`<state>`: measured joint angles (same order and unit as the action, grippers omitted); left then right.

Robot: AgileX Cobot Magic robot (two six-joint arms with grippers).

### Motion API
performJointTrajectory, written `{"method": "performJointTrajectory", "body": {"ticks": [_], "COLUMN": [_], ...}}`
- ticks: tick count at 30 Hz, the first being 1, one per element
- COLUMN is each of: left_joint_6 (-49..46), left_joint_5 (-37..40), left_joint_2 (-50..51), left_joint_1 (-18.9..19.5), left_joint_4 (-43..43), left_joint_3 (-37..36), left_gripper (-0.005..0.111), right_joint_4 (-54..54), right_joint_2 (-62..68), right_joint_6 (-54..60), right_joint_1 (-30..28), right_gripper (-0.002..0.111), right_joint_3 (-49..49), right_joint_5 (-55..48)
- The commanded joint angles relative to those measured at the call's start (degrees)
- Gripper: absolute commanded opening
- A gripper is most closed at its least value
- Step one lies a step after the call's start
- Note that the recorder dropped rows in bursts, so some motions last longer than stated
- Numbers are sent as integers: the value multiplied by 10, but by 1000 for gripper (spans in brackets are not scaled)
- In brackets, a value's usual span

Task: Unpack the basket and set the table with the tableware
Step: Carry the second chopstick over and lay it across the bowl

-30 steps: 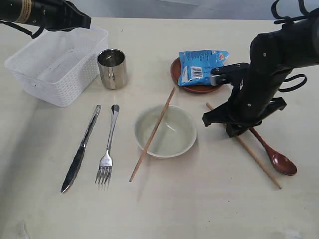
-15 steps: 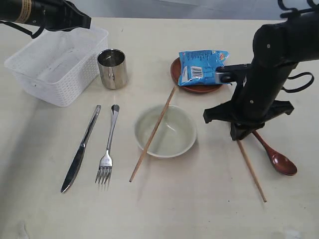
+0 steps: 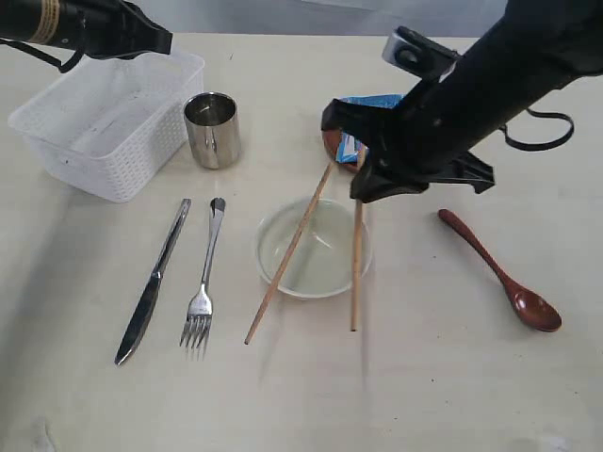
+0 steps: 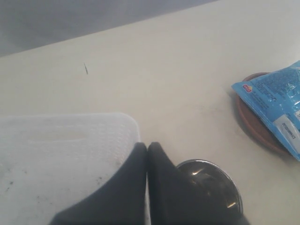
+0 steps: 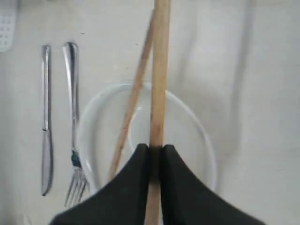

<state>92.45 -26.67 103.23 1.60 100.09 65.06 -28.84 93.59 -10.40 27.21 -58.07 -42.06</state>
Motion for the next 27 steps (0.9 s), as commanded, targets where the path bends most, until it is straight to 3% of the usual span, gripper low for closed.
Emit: {"method": "performJointTrajectory", "body": {"ticks": [1, 8, 14, 27], "left_joint_6": [1, 1, 1, 1], "left_joint_5": [-1, -29, -29, -29], "left_joint_2": [-6, -6, -6, -6], "left_joint_1": [-2, -2, -2, -2], "left_joint_4": [-2, -2, -2, -2], "left_joint_3": [3, 3, 3, 3], "left_gripper": [0, 0, 0, 0], "right_joint_4": [-15, 25, 19, 16], "right_joint_2": [-2, -2, -2, 17], "right_joint_6": [-48, -126, -160, -141], "right_joint_1": [45, 57, 68, 72], "right_gripper": [0, 0, 0, 0], "right_joint_3": [3, 14, 83, 95], "right_joint_5": [70, 103, 159, 153]}}
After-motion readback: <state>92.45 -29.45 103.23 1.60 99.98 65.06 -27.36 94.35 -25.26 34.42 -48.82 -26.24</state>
